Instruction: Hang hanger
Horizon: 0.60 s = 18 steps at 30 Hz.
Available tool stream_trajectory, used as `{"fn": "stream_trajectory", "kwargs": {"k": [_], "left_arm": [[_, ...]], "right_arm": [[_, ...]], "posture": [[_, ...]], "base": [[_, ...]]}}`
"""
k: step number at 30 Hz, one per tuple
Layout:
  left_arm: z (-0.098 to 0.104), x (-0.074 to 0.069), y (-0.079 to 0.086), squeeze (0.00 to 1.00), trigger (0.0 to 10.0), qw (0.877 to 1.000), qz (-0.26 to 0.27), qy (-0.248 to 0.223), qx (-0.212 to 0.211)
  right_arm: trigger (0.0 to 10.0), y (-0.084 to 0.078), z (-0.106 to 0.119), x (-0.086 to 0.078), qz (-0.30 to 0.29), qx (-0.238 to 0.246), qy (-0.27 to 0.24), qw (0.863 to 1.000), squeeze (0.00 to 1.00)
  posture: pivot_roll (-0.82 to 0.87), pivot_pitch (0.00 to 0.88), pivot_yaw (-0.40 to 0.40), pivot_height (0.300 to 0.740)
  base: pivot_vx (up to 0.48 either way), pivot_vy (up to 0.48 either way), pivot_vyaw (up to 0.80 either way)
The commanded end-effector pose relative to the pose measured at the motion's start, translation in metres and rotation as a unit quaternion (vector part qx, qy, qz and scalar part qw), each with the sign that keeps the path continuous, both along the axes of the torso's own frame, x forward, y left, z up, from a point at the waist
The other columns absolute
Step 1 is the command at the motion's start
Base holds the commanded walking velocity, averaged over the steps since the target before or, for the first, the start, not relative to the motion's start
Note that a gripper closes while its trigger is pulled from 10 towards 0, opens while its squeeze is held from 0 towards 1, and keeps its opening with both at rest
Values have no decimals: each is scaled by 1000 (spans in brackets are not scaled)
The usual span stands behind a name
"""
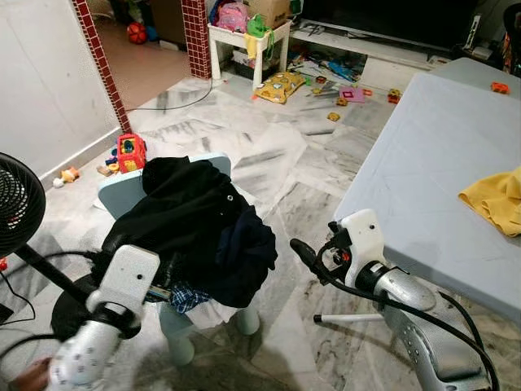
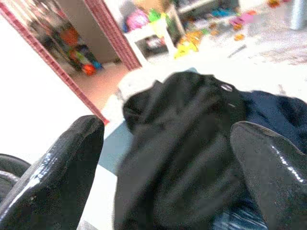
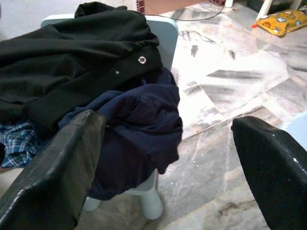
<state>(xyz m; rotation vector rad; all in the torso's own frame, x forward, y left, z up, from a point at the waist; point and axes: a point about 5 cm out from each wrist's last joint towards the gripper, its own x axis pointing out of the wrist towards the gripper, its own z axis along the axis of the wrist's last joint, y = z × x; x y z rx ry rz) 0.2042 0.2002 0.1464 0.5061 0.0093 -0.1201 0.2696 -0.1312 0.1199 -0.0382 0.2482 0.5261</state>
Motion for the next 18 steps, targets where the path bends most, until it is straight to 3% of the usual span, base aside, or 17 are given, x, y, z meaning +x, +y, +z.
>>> {"fn": "stream_trajectory", "kwargs": {"k": [1, 7, 9, 11, 12, 15, 18], "left_arm": [[3, -2, -2, 0, 10000, 1000, 11, -16, -6], [-4, -13, -23, 0, 10000, 997, 44, -59, -22], [-5, -14, -24, 0, 10000, 996, 48, -69, -13], [-13, -18, -23, 0, 10000, 996, 66, -59, -33], [-18, -18, -20, 0, 10000, 996, 70, -61, -18], [-28, -15, -17, 0, 10000, 997, 64, -34, -27], [-47, -14, -14, 0, 10000, 997, 52, 34, -50]], "right_arm": [[10000, 1, 4, 3, -7, 6, -12, 1000, 0], [10000, -2, 6, 4, -26, 16, -17, 999, 0], [10000, -4, 7, 5, -29, 24, -12, 999, 0], [10000, -7, 6, 7, -35, 28, -6, 999, 0], [10000, -7, 6, 10, -37, 33, 0, 999, 0], [10000, -5, 5, 13, -30, 28, 4, 999, 0], [10000, 0, 6, 14, -16, 23, 6, 1000, 0]], "posture": [[28, 94, -43, 740], [2, 84, -49, 740], [1, 88, -51, 740], [-2, 93, -59, 740], [4, 88, -68, 740], [4, 89, -74, 740], [0, 91, -69, 740]], "base": [[0, 0, 0], [0, 0, 0], [0, 0, 0], [0, 0, 0], [0, 0, 0], [0, 0, 0], [0, 0, 0]]}}
